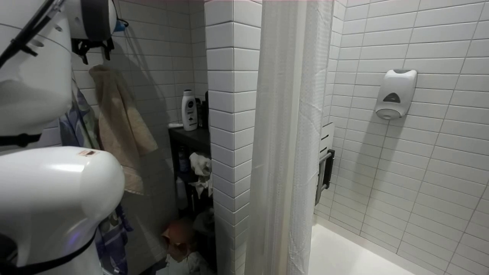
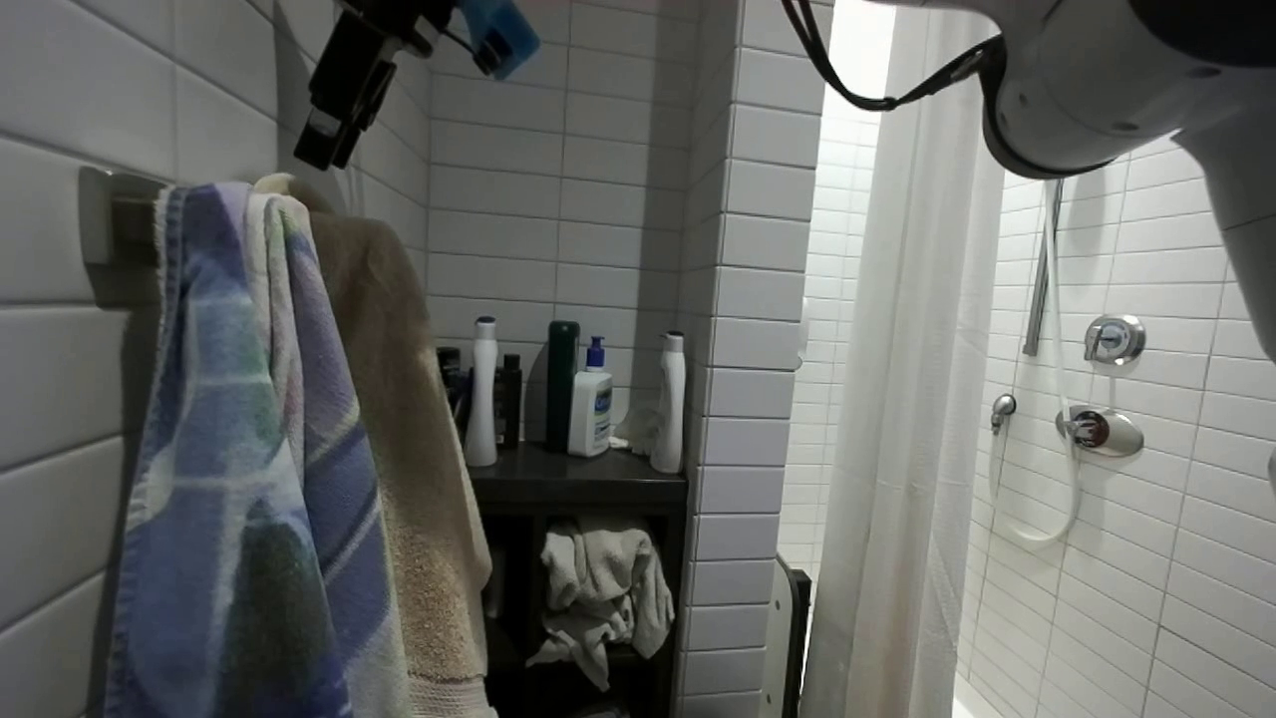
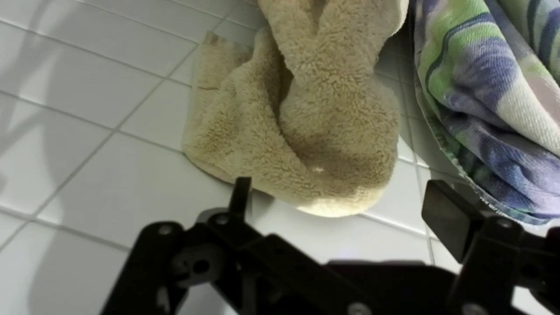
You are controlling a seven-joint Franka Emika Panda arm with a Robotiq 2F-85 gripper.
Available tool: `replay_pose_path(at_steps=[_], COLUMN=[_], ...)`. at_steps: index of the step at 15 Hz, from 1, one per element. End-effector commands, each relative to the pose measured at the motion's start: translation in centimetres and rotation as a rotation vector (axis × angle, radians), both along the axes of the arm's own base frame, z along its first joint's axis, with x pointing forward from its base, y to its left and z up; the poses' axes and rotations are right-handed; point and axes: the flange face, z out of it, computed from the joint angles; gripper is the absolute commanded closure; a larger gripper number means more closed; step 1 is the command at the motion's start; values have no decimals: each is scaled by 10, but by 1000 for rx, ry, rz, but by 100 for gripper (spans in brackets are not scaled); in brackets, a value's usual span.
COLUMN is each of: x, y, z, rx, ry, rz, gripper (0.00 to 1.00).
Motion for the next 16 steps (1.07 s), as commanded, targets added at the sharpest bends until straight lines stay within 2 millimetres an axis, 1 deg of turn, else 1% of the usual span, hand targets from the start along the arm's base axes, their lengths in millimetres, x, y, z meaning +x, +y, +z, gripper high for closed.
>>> replay_pose_path(at_steps=[1,10,15,16], x=[4,14,15,15], y=[-3,4,12,14], z=[-2,-31,-36,-36], rx=[-3,-33,-34,-31], ry=[-2,50,50,48], rz=[-6,-1,11,14], gripper=[0,0,0,2])
